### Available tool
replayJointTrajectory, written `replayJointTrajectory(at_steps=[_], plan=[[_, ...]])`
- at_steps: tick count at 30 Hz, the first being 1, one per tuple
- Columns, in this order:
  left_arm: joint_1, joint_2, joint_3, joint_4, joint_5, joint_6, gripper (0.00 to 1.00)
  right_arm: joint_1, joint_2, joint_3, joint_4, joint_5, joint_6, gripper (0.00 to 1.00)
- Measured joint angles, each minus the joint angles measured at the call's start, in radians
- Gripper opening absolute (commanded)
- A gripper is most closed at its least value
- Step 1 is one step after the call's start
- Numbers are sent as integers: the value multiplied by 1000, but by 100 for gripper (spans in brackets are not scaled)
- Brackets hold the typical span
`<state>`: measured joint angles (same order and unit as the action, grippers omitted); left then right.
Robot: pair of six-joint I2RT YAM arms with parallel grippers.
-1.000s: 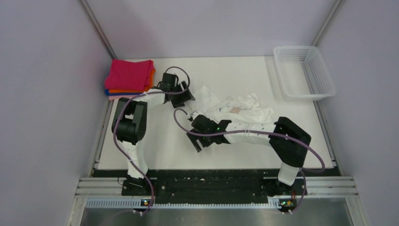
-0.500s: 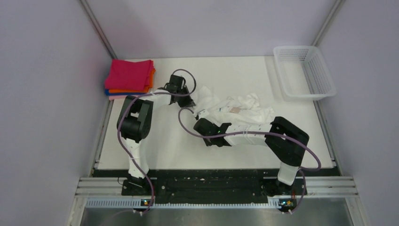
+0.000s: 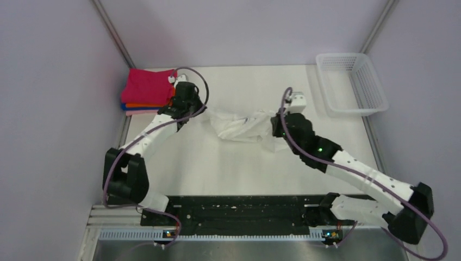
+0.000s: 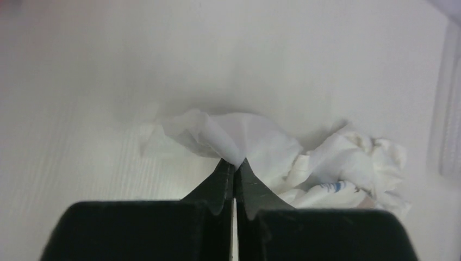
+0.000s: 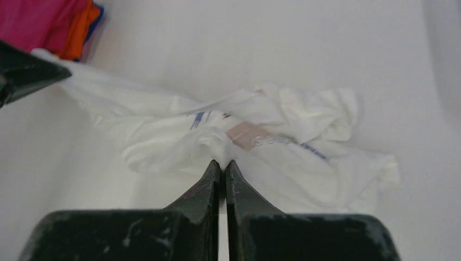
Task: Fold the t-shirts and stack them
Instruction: Flatten out the tshirt
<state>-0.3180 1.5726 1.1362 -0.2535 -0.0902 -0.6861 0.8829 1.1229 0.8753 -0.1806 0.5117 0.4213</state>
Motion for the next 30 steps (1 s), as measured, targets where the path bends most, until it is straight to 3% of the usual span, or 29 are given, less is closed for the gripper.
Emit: replayJointTrajectory(at_steps=[6, 15, 20, 30], plan=[[0, -251, -10, 2, -170, 32, 0, -173, -248, -8, 13, 69, -76, 0], [0, -563, 31, 4, -389, 172, 0, -199, -293, 224, 6, 179, -303, 0], [0, -681, 166, 4, -372, 258, 0, -199, -301, 439, -9, 65, -391, 0], [0, -807, 499, 0, -148, 351, 0, -199, -346, 806, -135, -339, -418, 0]])
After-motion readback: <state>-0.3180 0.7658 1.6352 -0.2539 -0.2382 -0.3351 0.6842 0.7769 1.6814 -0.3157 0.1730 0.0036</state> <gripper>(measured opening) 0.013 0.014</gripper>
